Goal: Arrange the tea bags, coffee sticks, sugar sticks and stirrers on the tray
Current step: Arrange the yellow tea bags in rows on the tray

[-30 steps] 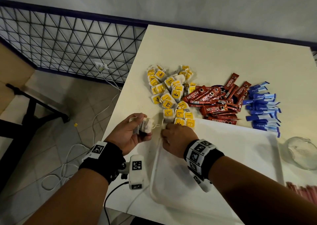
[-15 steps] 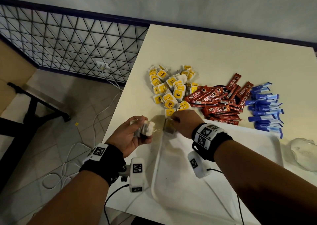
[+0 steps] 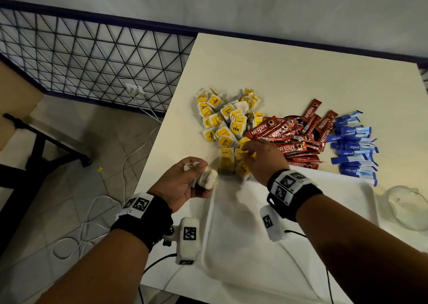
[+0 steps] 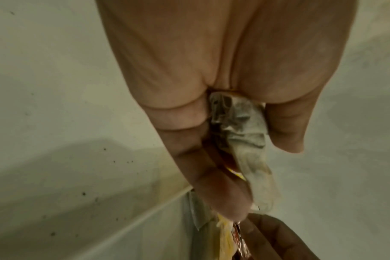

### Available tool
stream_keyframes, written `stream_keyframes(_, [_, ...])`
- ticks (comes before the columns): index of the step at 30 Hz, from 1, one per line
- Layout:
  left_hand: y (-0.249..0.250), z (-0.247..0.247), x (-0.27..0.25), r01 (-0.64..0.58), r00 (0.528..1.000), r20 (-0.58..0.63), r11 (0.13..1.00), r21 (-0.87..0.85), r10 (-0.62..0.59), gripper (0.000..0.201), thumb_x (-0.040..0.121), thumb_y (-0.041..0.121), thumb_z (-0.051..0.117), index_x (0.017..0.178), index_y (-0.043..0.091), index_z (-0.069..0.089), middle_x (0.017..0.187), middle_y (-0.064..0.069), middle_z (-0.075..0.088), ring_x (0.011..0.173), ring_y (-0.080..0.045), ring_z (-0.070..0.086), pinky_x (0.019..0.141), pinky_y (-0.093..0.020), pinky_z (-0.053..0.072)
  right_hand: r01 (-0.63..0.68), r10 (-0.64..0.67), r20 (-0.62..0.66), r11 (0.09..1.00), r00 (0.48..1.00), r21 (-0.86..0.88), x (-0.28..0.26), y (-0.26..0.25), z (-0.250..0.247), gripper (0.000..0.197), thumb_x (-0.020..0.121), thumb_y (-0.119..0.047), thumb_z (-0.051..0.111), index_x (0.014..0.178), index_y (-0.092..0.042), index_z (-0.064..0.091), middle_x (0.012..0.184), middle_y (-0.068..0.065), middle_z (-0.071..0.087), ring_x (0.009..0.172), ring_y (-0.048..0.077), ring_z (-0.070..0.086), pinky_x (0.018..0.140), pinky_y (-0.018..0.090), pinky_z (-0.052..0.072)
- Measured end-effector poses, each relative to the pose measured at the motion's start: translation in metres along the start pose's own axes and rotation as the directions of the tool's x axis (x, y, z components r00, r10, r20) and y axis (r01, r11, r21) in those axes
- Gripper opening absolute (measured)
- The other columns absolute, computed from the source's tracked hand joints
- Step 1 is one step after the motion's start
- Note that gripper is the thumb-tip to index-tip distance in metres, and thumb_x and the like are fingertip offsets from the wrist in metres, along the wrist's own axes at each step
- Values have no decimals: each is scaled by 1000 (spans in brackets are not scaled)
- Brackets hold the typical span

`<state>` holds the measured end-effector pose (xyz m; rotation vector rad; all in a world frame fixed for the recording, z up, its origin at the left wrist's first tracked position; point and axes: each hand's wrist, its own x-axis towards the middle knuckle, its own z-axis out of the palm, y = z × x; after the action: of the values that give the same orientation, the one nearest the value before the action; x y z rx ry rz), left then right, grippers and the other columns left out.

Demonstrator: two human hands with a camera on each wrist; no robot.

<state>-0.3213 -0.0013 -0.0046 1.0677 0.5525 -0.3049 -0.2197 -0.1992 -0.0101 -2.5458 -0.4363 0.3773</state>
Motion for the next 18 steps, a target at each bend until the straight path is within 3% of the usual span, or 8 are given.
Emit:
stream_keyframes(2, [-2,7,3,-3,1000,16,999,47,3,28,76,27,62,97,10,56,84,-14,61,59,-28,62,50,-34,55,9,-9,-59,1000,998,7,-12,22,-8,17,88,-20,60,102,-23,70,102,-5,60,84,14,56,76,26,46])
stream_keyframes(4, [-3,15,6,1,1000,30,994,111,-4,30,76,28,65,98,10,58,89,-15,60,62,-27,62,52,-34,55,43,-43,-74,999,996,-11,-23,38,-13,17,84,-17,66,100,-22,73,99,-4,63,85,17,60,76,27,48])
stream_keyframes(7, [-5,29,16,26,999,29,962,271,-35,19,83,22,70,96,12,62,94,-15,62,70,-27,62,57,-37,56,101,-102,-24,994,994,-41,-32,46,-12,24,78,-17,73,102,-21,74,103,1,66,88,20,63,78,28,50])
stream_keyframes(12, [0,45,31,9,999,38,830,557,-36,22,85,24,72,101,12,64,93,-10,65,68,-27,65,64,-44,59,110,-109,21,992,994,-67,-33,40,-8,31,75,-30,71,105,-22,72,103,1,64,88,22,62,74,36,54])
stream_keyframes(16, [3,53,35,3,999,33,772,635,-31,24,85,22,72,103,10,63,92,-11,65,68,-27,65,64,-46,60,102,-101,12,990,995,-95,-29,34,0,34,68,-46,60,89,-21,70,89,-1,60,76,23,59,62,38,55])
stream_keyframes(18, [2,52,34,19,999,20,765,643,-42,24,85,23,73,103,10,62,94,-12,65,70,-29,65,64,-47,60,95,-91,48,989,995,-114,-27,29,3,36,67,-49,54,87,-22,69,88,-2,58,77,23,58,62,38,54])
